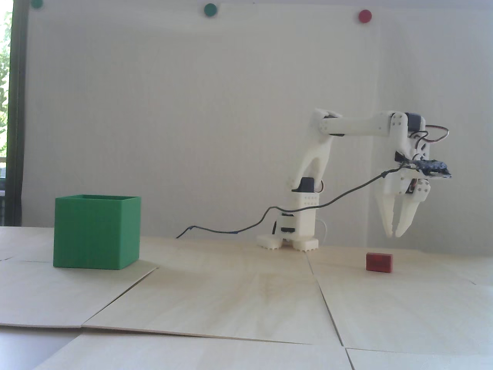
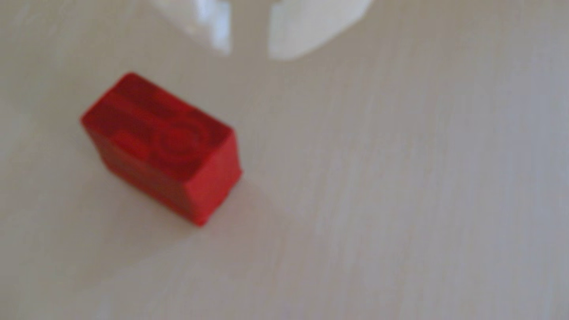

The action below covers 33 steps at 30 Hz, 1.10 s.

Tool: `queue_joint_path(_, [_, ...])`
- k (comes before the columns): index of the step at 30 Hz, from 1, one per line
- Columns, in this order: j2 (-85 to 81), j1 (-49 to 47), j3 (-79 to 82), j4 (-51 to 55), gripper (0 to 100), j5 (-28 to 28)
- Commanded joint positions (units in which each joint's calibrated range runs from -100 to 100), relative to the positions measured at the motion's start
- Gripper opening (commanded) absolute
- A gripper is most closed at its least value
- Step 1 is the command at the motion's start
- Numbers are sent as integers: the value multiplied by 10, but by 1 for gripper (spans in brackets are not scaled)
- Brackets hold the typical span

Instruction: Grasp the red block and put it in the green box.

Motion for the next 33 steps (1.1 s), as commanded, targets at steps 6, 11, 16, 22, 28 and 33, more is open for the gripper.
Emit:
queue_joint_path(6, [-35,-42,-43,134,2,118])
queue_joint_path(11, [-68,-62,-34,130,2,119])
queue_joint_path(16, [-68,-58,-1,72,2,95])
queue_joint_path(22, [-75,-127,72,75,2,115])
queue_joint_path(28, [-75,-159,137,37,2,83])
queue_joint_path(33, [-77,-96,155,2,2,85])
